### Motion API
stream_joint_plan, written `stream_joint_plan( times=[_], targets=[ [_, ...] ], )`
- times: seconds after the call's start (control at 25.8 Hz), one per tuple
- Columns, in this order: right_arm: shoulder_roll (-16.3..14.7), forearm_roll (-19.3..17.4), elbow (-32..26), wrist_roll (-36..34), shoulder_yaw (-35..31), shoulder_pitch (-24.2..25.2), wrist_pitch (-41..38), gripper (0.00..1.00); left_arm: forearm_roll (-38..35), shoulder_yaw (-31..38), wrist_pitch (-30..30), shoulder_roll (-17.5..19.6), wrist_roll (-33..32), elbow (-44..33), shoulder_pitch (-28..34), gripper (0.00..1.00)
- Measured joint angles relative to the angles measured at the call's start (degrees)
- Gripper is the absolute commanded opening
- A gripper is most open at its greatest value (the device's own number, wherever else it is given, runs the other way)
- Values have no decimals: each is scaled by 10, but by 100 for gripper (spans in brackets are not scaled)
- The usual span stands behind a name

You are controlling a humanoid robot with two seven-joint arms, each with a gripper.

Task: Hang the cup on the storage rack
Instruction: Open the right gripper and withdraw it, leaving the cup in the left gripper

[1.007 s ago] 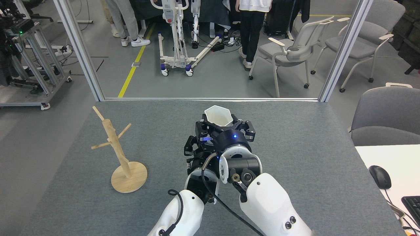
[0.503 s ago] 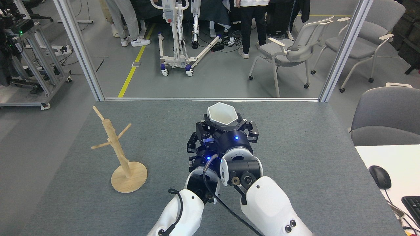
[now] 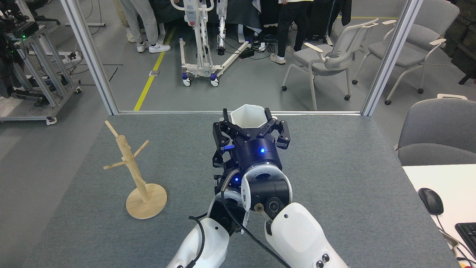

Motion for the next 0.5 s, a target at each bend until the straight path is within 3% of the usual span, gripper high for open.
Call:
stream_joint_plan(
  times=[0.23, 0.5],
  targets=[
    [2, 9, -8, -95, -2, -10, -27, 98, -4, 0, -16, 0, -11, -5, 6, 15],
    [-13, 9, -8, -121, -19, -13, -28, 98, -12, 0, -15, 1, -5, -17, 24, 12]
  ],
)
